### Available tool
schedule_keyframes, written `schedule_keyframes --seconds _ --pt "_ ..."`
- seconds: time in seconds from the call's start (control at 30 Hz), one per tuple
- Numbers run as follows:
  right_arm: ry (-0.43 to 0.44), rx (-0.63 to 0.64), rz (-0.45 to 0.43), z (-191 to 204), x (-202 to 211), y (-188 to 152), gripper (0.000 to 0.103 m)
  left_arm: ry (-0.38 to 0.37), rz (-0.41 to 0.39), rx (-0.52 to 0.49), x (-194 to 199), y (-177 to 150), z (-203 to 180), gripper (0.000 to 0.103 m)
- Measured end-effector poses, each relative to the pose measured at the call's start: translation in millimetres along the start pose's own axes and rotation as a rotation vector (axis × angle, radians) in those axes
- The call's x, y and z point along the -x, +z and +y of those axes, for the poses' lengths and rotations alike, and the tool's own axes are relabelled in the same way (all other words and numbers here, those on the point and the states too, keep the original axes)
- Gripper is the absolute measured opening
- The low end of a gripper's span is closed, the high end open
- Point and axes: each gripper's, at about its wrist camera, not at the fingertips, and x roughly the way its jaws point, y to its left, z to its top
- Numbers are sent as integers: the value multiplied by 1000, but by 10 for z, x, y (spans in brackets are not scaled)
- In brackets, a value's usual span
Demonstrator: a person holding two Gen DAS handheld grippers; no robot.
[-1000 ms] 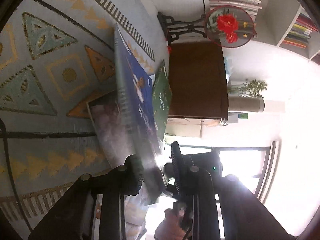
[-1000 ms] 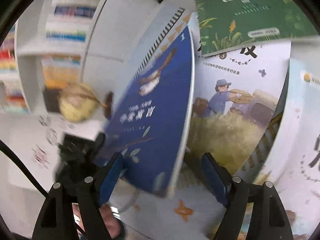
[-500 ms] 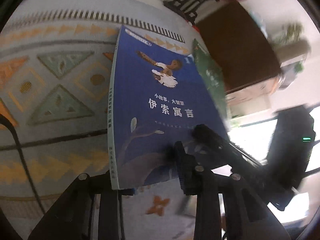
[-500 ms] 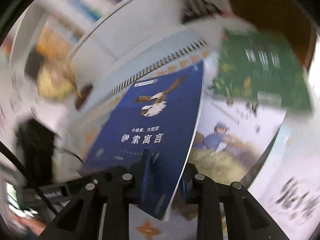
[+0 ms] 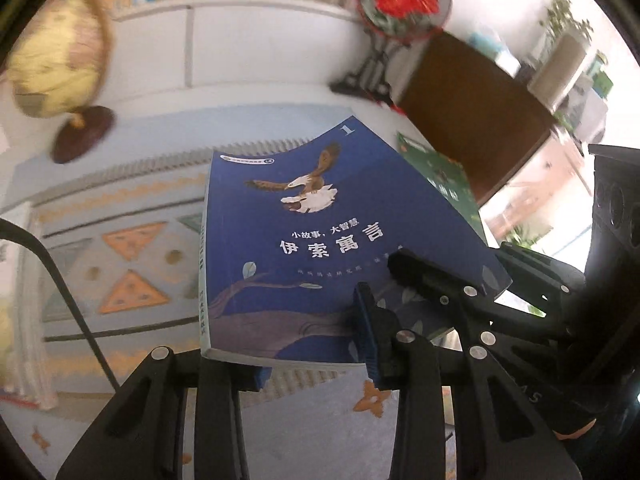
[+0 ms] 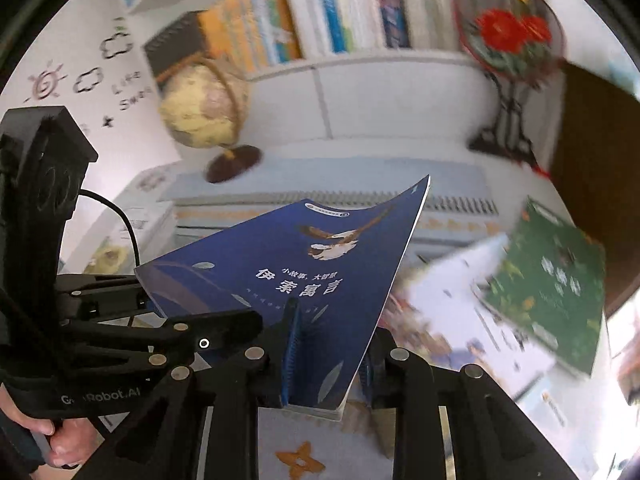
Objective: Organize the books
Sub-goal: 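Carry the blue book with both grippers onto the stack by the globe, then lower the blue book onto the stack and open both grippers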
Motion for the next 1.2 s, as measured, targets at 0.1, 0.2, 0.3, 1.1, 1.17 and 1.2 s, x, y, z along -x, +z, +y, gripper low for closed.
schedule_keyframes --seconds 0.1,0.2,0.3,1.1,1.17,1.2 --pt "32 38 -34 234 36 127 24 34 -52 23 280 20 167 33" --pt "57 77 -85 535 102 267 24 80 -121 28 645 64 320 33" --pt "75 106 -140 906 161 438 24 105 -186 47 989 45 559 33" --pt "135 90 -36 3360 -1377 625 25 138 -192 162 1528 -536 3072 32" --pt "132 86 -23 3394 -1476 597 25 130 -189 177 1439 -581 3159 32" --pt "132 82 -13 3402 -1533 577 25 125 -183 189 1394 -606 3198 32"
